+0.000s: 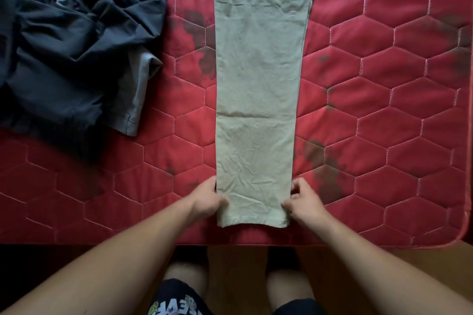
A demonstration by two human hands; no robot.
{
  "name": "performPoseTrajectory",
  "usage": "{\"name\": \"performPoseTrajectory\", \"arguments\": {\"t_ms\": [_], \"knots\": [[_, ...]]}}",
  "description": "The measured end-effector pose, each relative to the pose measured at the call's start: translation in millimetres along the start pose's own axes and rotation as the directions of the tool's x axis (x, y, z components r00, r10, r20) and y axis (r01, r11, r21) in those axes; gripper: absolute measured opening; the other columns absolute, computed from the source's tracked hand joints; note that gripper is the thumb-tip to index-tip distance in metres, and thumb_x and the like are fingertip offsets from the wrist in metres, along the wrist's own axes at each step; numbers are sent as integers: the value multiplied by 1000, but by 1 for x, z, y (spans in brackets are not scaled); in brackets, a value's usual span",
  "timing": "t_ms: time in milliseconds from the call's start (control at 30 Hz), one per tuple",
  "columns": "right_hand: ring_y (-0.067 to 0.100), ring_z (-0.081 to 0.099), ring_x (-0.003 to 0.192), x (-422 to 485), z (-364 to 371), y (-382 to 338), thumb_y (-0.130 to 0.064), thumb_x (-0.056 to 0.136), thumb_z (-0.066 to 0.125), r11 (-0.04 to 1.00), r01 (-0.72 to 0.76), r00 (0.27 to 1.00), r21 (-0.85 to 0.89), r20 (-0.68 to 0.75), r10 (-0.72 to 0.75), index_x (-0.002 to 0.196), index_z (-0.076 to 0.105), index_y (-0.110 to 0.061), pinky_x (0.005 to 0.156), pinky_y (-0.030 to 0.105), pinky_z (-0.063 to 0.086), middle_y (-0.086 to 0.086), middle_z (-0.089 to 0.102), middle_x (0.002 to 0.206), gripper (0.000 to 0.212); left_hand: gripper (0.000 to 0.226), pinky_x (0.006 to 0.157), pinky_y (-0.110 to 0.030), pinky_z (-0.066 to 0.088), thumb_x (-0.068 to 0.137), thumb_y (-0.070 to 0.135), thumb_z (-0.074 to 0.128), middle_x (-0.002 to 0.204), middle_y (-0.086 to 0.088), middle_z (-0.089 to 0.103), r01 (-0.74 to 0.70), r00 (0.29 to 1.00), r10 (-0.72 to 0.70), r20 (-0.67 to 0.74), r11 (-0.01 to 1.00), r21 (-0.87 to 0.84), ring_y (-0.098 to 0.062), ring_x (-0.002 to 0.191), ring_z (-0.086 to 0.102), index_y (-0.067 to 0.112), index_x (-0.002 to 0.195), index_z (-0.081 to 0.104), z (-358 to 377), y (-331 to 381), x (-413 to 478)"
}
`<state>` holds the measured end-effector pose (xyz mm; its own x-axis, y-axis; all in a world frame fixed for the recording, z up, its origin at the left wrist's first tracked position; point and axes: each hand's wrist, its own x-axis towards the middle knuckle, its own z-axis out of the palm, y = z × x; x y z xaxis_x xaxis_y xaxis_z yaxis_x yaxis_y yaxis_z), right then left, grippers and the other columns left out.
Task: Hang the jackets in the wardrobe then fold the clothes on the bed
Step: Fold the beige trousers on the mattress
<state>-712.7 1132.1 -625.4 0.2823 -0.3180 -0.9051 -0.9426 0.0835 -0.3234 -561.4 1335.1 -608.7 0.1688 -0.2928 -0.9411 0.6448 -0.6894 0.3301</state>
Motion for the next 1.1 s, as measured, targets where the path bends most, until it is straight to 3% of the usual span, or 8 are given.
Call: {"name": "performPoseTrajectory", "arguments": {"t_ms": [133,233,367,533,700,833,933,1100], "knots": [[18,50,49,-28,-5,-1,3,75,50,989,47,996,-141,-71,-58,92,42,-38,52,31,39,-2,55,57,45,50,71,-37,54,86,-8,59,106,-15,68,19,995,-2,-96,985,174,-25,89,66,14,129,48,-1,-6,-20],[18,60,62,-44,-14,-24,-1,79,48,935,195,978,-298,-16,-209,104,45,-42,59,34,46,-1,60,67,48,70,62,-34,50,86,-3,63,88,-10,59,-49,990,80,-119,968,245,-20,71,57,38,132,32,-11,10,-36],[10,62,60,-62,-26,-57,-6,82,52,899,255,966,-356,42,-257,80,72,-26,63,28,48,-7,67,64,28,26,64,-35,46,90,-4,58,86,-13,60,-115,984,148,-104,957,267,-21,66,53,11,111,60,-17,38,-55],[16,50,52,-77,-51,-97,-6,86,62,977,206,979,54,-2,-206,65,76,-10,47,23,38,3,59,55,26,12,52,-23,48,93,2,55,66,-3,52,-108,985,117,-124,991,78,-7,49,49,2,96,67,-25,76,-77],[22,57,56,-79,-90,-189,-50,99,53,919,240,968,313,-148,-202,78,73,-5,52,25,47,9,62,63,54,16,53,-22,53,91,17,55,65,-2,56,-165,969,111,-220,956,-243,-12,50,57,14,80,66,-44,167,-85],[21,66,79,-67,-127,-288,-73,95,35,809,340,940,480,-149,-307,103,66,-24,72,35,53,7,71,91,58,29,64,-27,57,99,44,53,85,-4,68,-371,921,294,-255,862,-346,-16,71,68,18,103,63,-75,270,-75],[19,63,86,-50,-136,-319,-71,97,37,833,403,914,380,-205,-349,115,57,-31,72,35,53,4,65,103,47,31,62,-27,52,101,32,54,97,-6,63,-483,828,428,-363,873,-73,-16,76,63,19,129,51,-86,302,-61],[17,55,85,-9,-104,-255,-32,98,62,910,388,892,-147,-187,-411,114,65,-7,76,30,42,2,62,97,30,11,66,-33,47,96,15,59,91,-9,59,-357,828,496,-262,826,435,-21,79,56,11,106,63,-65,238,-26]]}}
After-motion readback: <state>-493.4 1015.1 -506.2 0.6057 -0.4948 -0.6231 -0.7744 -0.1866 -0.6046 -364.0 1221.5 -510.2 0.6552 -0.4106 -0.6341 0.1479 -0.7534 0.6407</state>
